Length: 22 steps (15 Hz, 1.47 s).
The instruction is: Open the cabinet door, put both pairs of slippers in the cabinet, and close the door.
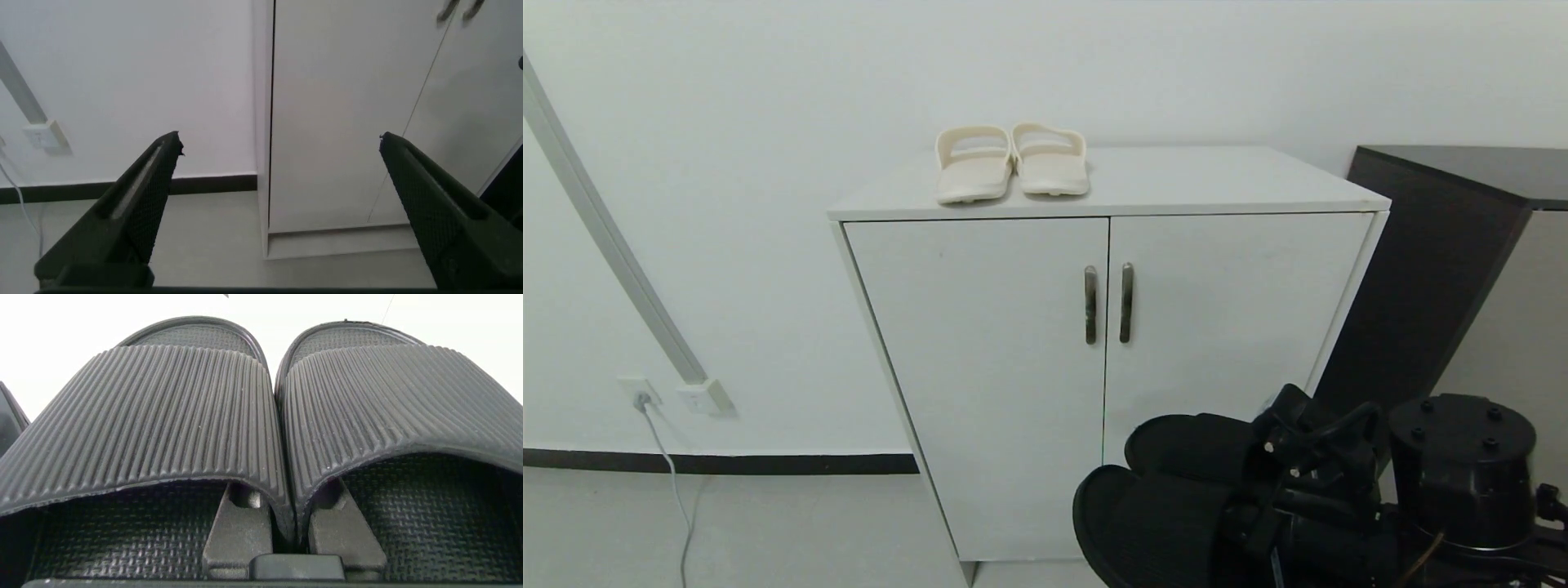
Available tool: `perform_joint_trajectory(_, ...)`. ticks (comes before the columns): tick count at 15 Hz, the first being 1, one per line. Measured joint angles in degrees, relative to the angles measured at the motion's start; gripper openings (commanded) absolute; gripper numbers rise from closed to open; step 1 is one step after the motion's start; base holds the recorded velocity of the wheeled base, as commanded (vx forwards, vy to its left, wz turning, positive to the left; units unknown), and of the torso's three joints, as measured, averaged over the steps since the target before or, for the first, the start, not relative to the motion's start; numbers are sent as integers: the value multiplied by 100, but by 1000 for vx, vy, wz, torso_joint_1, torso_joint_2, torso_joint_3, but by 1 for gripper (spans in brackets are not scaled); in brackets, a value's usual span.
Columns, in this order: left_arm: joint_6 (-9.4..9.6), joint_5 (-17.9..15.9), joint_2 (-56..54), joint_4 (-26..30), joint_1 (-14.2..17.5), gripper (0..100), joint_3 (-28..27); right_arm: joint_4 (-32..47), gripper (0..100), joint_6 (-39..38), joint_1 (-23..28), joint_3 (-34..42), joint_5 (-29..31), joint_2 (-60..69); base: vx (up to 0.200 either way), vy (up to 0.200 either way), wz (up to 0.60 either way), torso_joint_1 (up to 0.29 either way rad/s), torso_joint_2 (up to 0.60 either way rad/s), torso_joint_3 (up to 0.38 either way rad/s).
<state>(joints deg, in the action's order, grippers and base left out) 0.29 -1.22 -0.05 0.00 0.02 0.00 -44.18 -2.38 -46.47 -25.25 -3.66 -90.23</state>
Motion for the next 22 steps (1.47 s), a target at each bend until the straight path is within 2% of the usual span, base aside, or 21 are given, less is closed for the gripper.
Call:
perform_joint_trajectory(5, 15, -1, 0, 5, 7, 100, 0, -183, 0, 17, 2, 6, -9, -48, 0, 0, 0, -43, 439, 377)
perform_joint_trajectory(8, 132, -9, 0, 0, 5, 100, 0, -257, 0, 104, -2, 59, -17, -76, 0, 0, 0, -1, 37, 25)
perform_joint_trajectory(10, 137, -17, 0, -2, 2, 100, -2, -256, 0, 107, 0, 80, -20, -76, 0, 0, 0, 0, 0, 0)
perform_joint_trajectory(12, 33, -6, 12, -7, 2, 100, -208, -260, 0, 107, 0, 83, -20, -76, 0, 0, 0, 0, 0, 0)
perform_joint_trajectory(14, -196, -23, 216, 71, 0, 100, -831, -355, 0, 107, 0, 83, -17, -76, 0, 0, 0, -9, 1, 28)
perform_joint_trajectory(15, -250, -89, 445, 104, 0, 100, -1083, -429, 0, 105, 4, 98, -11, -76, 0, 0, 0, -22, 217, 149)
perform_joint_trajectory(17, -263, -452, 985, 79, -7, 100, -1336, -539, 0, 105, 0, 149, -13, -80, 0, 0, 0, 2, 115, 58)
perform_joint_trajectory(22, -261, -1679, 2622, -884, -21, 100, -1585, -585, 0, 107, 0, 168, -20, -87, 0, 0, 0, 0, 11, 6)
